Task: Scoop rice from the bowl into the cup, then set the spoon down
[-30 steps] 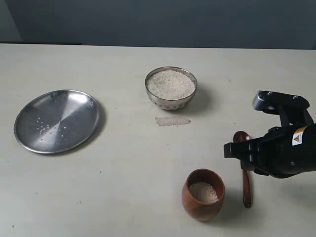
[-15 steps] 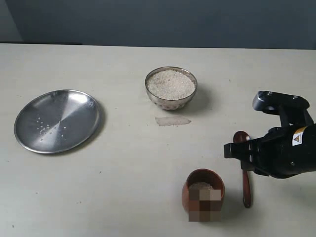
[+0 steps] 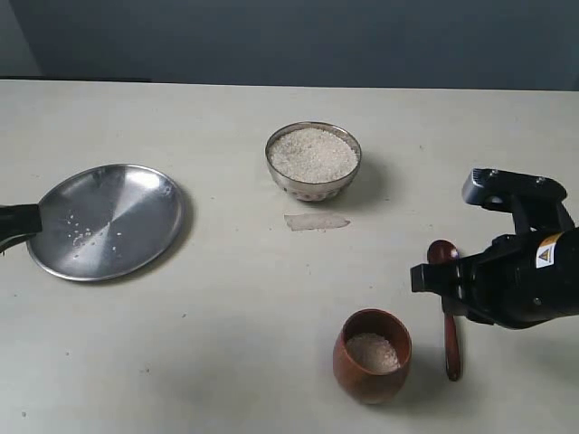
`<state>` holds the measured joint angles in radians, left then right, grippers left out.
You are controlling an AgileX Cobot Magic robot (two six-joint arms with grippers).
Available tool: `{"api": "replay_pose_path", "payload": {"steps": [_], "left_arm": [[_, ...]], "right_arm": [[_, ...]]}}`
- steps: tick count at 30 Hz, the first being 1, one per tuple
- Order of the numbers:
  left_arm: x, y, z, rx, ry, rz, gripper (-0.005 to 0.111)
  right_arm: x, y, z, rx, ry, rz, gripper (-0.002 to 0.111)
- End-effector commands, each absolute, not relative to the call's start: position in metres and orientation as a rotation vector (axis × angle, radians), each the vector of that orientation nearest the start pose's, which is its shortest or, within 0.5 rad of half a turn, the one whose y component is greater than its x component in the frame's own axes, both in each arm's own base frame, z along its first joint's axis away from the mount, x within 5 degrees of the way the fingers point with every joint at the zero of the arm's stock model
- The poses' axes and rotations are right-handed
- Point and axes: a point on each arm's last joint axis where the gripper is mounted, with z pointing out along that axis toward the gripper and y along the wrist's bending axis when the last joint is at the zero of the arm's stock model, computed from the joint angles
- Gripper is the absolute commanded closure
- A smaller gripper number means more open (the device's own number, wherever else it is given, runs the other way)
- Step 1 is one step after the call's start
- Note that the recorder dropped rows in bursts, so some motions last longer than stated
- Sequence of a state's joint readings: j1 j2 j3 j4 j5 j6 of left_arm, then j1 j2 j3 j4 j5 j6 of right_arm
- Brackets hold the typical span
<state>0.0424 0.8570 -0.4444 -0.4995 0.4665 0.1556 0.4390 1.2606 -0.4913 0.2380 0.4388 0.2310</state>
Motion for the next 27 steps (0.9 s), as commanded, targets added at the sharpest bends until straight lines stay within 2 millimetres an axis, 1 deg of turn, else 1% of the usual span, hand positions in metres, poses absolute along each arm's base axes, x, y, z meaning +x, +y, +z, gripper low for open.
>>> {"api": "replay_pose_path", "payload": {"steps": [1, 14, 20, 27], "left_arm": [[0.1558, -0.014, 0.2429, -0.27, 2.309, -0.381, 0.106], [0.1558, -0.014, 0.2429, -0.267, 2.309, -0.38, 0.106], [0.1558, -0.014, 0.2429, -0.267, 2.309, -0.38, 0.106], [0.1556, -0.013, 0.2424, -0.246, 2.315, -0.355, 0.106]], "right_arm": [[0.1769, 0.0932, 0.182, -0.053, 2.739, 0.388, 0.109], [0.1764, 0.093, 0.1818, -0.067, 2.744, 0.383, 0.109], [0.1772, 0.0907, 0.1814, -0.135, 2.735, 0.331, 0.109], [0.1769, 0.0907, 0.1813, -0.136, 2.738, 0.331, 0.109]]}}
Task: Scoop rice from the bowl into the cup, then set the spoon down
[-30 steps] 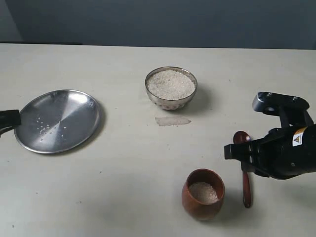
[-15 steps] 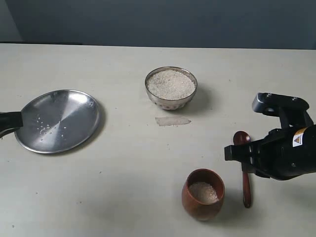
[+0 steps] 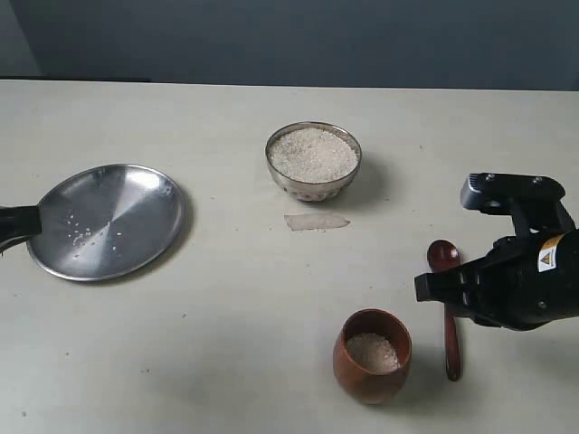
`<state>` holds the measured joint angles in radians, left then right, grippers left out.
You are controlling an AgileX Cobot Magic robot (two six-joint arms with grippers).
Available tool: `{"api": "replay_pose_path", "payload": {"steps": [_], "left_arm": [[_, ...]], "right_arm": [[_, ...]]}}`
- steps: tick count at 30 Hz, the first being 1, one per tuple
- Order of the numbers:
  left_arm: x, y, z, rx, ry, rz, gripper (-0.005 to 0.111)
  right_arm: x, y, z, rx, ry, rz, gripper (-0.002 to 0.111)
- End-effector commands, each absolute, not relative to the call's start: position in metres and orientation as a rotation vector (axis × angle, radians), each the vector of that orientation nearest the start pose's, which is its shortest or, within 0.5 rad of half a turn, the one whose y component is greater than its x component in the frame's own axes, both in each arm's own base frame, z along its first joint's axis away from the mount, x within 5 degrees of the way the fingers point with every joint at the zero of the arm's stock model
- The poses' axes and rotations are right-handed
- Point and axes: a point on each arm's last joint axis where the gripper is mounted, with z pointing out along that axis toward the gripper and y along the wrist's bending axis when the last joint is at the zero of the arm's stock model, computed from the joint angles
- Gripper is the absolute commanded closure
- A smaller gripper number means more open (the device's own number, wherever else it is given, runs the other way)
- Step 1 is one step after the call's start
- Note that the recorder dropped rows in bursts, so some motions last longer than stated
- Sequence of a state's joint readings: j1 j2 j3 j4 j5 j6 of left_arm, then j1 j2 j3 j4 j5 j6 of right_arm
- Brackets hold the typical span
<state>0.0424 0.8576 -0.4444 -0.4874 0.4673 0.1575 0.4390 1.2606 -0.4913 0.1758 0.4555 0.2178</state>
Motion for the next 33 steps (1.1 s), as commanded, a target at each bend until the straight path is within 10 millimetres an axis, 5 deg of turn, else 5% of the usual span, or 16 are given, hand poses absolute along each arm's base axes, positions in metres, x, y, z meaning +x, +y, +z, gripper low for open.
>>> {"api": "replay_pose_path", "payload": {"steps": [1, 20, 33], "left_arm": [[0.156, -0.013, 0.242, -0.246, 2.315, -0.355, 0.106], [0.156, -0.013, 0.242, -0.246, 2.315, -0.355, 0.106], [0.156, -0.013, 0.242, -0.246, 2.315, -0.355, 0.106]], "right_arm": [[0.177, 0.091, 0.181, -0.136, 2.738, 0.331, 0.109], [0.178, 0.088, 0.18, -0.204, 2.737, 0.275, 0.109], [0.189, 0.091, 0.15, -0.263, 2.814, 0.19, 0.109]]}}
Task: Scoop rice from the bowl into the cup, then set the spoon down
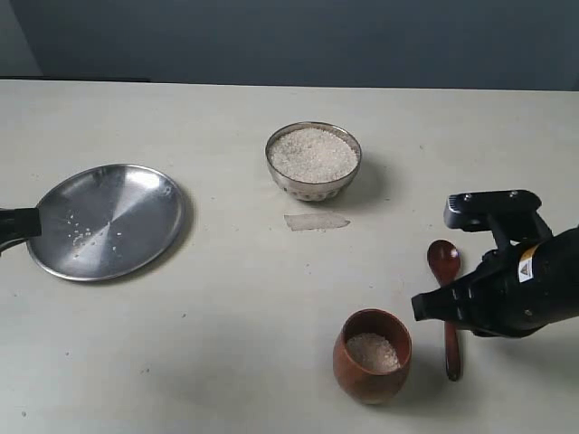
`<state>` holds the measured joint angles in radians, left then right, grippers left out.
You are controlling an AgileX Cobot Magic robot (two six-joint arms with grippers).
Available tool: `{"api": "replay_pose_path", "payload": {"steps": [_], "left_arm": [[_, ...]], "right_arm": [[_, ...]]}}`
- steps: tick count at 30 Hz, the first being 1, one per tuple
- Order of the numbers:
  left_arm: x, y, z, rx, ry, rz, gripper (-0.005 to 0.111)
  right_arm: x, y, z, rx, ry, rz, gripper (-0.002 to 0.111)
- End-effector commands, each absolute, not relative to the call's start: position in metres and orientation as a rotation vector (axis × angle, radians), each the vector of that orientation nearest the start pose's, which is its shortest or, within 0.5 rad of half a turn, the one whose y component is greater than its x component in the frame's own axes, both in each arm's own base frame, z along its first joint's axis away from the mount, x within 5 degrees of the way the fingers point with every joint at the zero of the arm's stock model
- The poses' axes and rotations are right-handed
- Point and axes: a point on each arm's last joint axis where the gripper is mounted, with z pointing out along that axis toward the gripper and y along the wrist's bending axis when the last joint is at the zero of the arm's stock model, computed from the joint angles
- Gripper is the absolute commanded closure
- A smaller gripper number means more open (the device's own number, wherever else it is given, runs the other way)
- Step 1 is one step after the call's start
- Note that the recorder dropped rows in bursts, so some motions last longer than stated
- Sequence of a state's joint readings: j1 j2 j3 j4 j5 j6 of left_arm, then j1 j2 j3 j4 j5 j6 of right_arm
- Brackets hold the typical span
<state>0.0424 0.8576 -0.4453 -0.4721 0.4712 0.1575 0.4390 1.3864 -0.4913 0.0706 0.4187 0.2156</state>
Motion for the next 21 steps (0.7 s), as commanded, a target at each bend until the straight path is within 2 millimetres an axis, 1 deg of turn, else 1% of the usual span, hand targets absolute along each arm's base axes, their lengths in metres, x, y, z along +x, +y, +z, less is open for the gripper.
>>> {"api": "replay_pose_path", "payload": {"steps": [1, 2, 4, 7, 8, 9, 16, 21], "left_arm": [[0.156, -0.013, 0.242, -0.246, 2.315, -0.355, 0.106], [0.156, -0.013, 0.242, -0.246, 2.315, -0.355, 0.106], [0.156, -0.013, 0.242, -0.246, 2.315, -0.355, 0.106], [0.156, -0.013, 0.242, -0.246, 2.315, -0.355, 0.106], [0.156, -0.013, 0.242, -0.246, 2.315, -0.355, 0.106], [0.156, -0.013, 0.242, -0.246, 2.315, -0.355, 0.106], [0.156, -0.013, 0.242, -0.244, 2.315, -0.353, 0.106], [0.156, -0.013, 0.242, -0.244, 2.315, -0.353, 0.106]], "right_arm": [[0.189, 0.091, 0.149, -0.264, 2.817, 0.189, 0.109], [0.19, 0.092, 0.148, -0.264, 2.822, 0.186, 0.108], [0.19, 0.092, 0.145, -0.265, 2.834, 0.181, 0.102], [0.19, 0.092, 0.142, -0.266, 2.847, 0.175, 0.08], [0.191, 0.092, 0.14, -0.266, 2.856, 0.171, 0.068], [0.191, 0.092, 0.139, -0.267, 2.858, 0.17, 0.066], [0.193, 0.093, 0.126, -0.269, 2.895, 0.151, 0.066], [0.194, 0.093, 0.119, -0.28, 2.924, 0.132, 0.072]]}}
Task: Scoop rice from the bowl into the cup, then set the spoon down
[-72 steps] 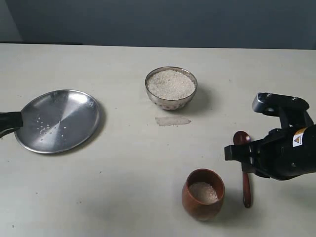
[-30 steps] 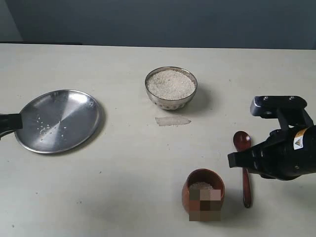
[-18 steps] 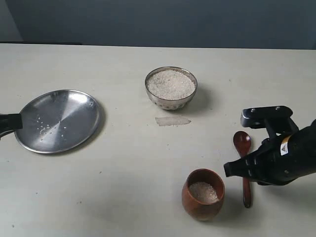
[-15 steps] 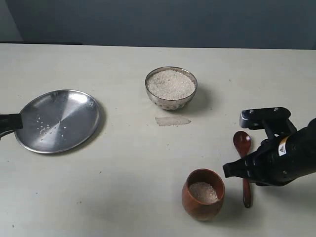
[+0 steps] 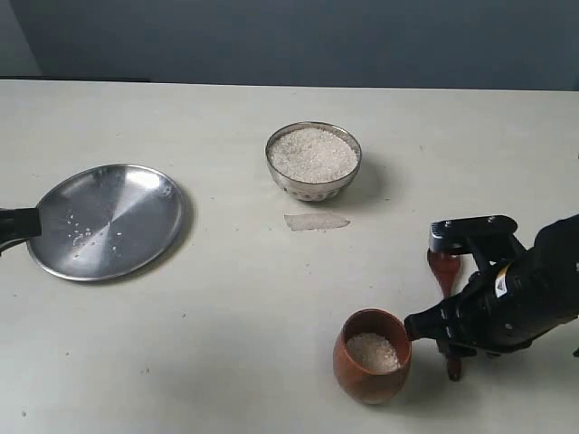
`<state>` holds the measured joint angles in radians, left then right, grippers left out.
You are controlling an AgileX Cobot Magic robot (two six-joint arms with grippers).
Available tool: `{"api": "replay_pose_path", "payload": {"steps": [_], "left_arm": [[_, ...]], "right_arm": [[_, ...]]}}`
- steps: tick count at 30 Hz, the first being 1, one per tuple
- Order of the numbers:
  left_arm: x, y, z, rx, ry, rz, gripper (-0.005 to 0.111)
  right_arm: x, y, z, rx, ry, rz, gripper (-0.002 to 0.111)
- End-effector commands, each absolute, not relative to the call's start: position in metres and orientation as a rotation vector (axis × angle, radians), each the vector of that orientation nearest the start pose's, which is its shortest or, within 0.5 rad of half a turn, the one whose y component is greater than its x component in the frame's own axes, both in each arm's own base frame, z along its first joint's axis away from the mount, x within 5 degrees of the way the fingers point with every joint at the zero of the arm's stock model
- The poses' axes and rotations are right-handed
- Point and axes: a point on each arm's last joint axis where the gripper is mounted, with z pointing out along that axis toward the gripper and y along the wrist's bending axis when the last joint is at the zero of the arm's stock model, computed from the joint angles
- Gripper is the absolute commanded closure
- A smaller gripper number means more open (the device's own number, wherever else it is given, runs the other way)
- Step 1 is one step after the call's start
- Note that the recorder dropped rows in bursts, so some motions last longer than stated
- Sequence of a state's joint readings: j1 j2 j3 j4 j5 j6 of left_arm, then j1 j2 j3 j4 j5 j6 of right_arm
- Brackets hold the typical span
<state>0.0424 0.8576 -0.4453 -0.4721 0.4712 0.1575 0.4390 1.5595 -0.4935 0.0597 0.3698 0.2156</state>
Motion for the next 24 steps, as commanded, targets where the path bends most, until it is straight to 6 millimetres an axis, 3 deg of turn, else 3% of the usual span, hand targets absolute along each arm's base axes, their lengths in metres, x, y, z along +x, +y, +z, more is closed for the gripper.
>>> {"api": "replay_pose_path", "payload": {"steps": [1, 13, 24], "left_arm": [[0.156, -0.013, 0.242, -0.244, 2.315, -0.353, 0.106], [0.156, -0.013, 0.242, -0.244, 2.315, -0.353, 0.106], [0.156, -0.013, 0.242, -0.244, 2.315, -0.353, 0.106]], "right_arm": [[0.194, 0.092, 0.119, -0.308, 2.919, 0.118, 0.072], [0.196, 0.08, 0.119, -0.258, 2.909, -0.074, 0.072], [0.198, 0.085, 0.125, -0.186, 2.869, 0.011, 0.072]]}}
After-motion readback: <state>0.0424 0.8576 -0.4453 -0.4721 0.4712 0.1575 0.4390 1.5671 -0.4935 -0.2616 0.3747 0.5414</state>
